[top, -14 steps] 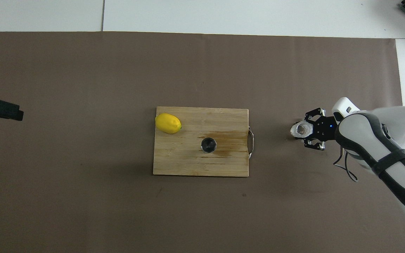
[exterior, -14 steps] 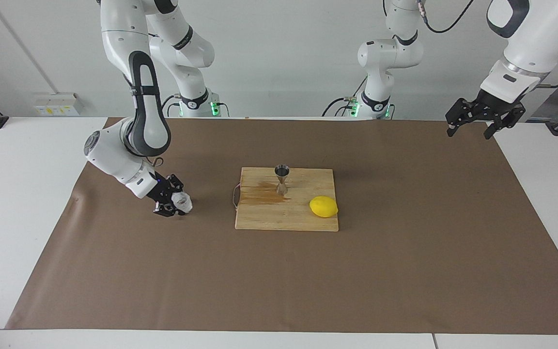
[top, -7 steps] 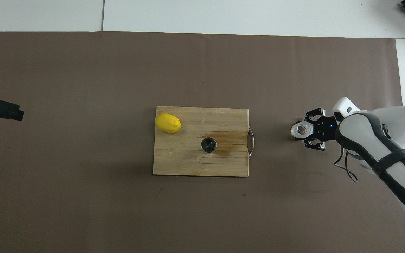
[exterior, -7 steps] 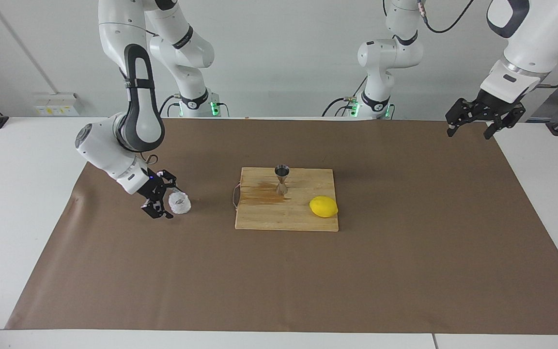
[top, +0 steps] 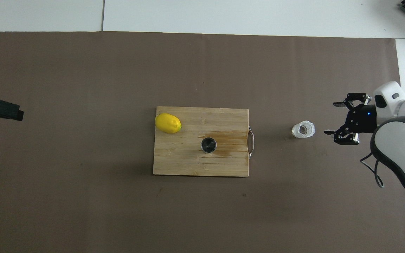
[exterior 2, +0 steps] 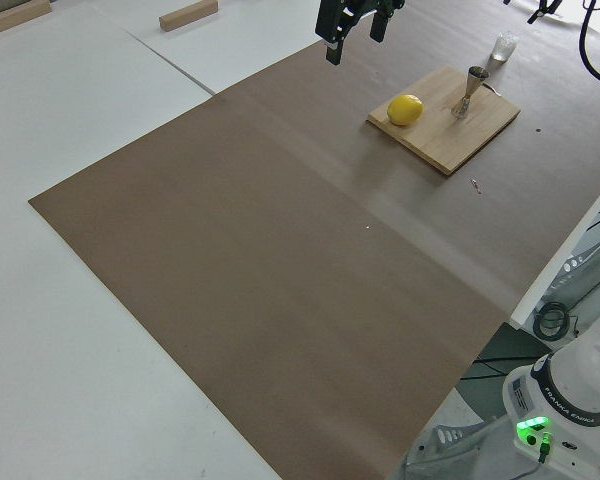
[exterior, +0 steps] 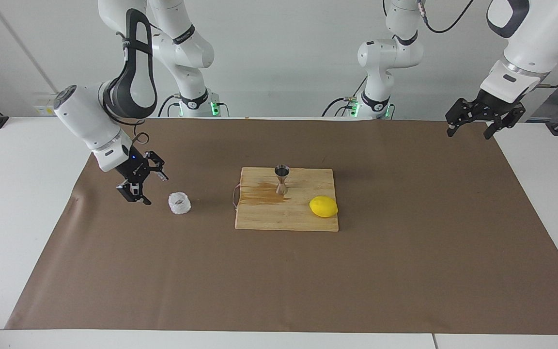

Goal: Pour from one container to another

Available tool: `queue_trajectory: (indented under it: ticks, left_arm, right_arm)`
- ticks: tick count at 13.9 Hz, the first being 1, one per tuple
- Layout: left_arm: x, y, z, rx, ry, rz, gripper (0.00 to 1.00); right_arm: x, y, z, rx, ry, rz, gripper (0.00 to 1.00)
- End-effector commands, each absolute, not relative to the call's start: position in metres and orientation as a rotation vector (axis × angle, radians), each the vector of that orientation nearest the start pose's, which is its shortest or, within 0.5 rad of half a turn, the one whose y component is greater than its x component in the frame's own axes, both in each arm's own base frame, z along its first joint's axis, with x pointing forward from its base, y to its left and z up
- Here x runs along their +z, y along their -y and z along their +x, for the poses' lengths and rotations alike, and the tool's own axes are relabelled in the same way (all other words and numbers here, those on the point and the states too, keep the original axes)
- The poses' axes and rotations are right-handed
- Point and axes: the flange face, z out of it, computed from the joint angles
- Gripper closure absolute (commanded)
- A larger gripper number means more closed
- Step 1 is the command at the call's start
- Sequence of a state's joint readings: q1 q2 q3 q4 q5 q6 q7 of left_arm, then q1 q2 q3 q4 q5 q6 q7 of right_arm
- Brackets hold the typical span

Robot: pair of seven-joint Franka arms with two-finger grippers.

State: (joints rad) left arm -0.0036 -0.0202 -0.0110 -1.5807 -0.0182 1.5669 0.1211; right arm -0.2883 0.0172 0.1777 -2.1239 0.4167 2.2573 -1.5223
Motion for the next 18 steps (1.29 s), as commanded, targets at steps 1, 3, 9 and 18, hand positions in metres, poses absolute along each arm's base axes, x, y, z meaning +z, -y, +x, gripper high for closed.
queue_trajectory:
  ticks: [1,3,9,18]
  left_arm:
    - [0.631,0.008,0.539,-0.006,-0.218,-3.148,0.00]
    - [0.631,0.008,0.539,-0.006,-0.218,-3.148,0.00]
    - [0.631,0.008,0.539,-0.006,-0.218,-3.148,0.00]
    - [0.631,0.008,0.539,-0.006,-0.218,-3.148,0.00]
  right_arm:
    - [0.456,0.024,0.549,-0.387,1.418,-2.680,0.00]
    - [0.477,-0.001,0.552,-0.367,1.163,-2.820,0.00]
    - [0.551,-0.041,0.575,-0.254,0.286,-3.081,0.00]
    - [0.602,-0.060,0.566,-0.108,-0.150,-3.153,0.00]
